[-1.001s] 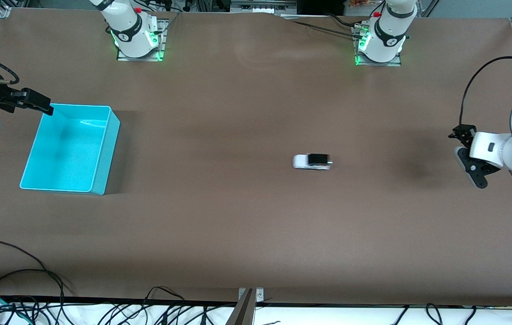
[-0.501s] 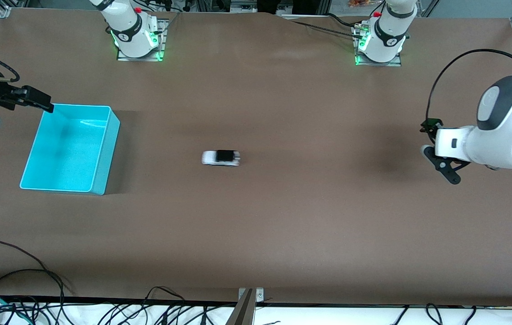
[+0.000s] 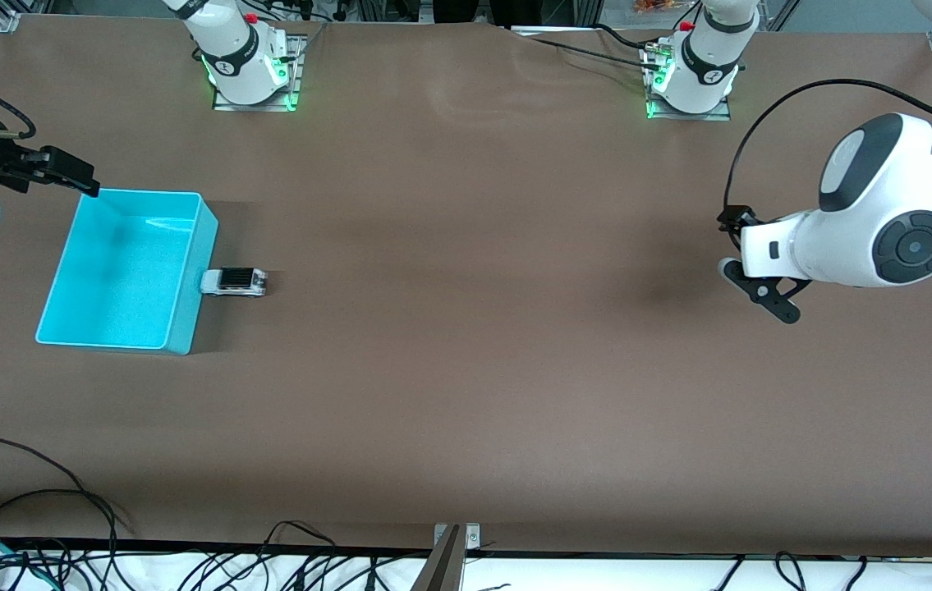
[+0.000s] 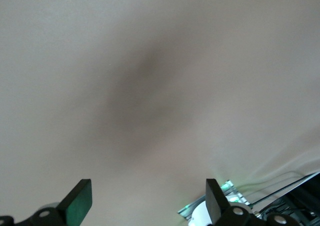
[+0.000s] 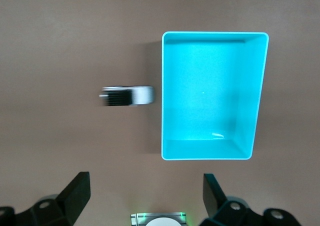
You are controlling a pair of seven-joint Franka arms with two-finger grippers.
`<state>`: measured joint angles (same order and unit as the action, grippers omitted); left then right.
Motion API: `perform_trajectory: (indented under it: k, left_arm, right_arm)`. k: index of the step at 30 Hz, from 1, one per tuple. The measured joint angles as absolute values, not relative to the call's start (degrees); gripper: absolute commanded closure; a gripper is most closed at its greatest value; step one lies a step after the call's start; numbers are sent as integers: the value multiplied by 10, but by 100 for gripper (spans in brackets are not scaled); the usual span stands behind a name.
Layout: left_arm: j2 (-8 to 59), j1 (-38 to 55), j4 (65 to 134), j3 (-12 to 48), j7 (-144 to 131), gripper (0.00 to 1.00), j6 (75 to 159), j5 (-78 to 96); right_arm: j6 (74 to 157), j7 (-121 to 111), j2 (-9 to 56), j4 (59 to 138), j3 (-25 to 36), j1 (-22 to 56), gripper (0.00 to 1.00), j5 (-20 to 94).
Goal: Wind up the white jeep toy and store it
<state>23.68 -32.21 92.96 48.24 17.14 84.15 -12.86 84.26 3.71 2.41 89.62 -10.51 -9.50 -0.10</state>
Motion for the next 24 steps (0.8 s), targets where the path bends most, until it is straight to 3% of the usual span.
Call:
perform_trajectory:
  k: [19, 24]
  left_arm:
    - [235, -316, 919, 517, 93, 0, 861, -126]
    - [223, -277, 911, 477, 93, 0, 870, -126]
  right_arm:
    - [833, -40, 40, 899, -109, -91, 0, 7]
    - [851, -159, 59, 902, -109, -90, 0, 14]
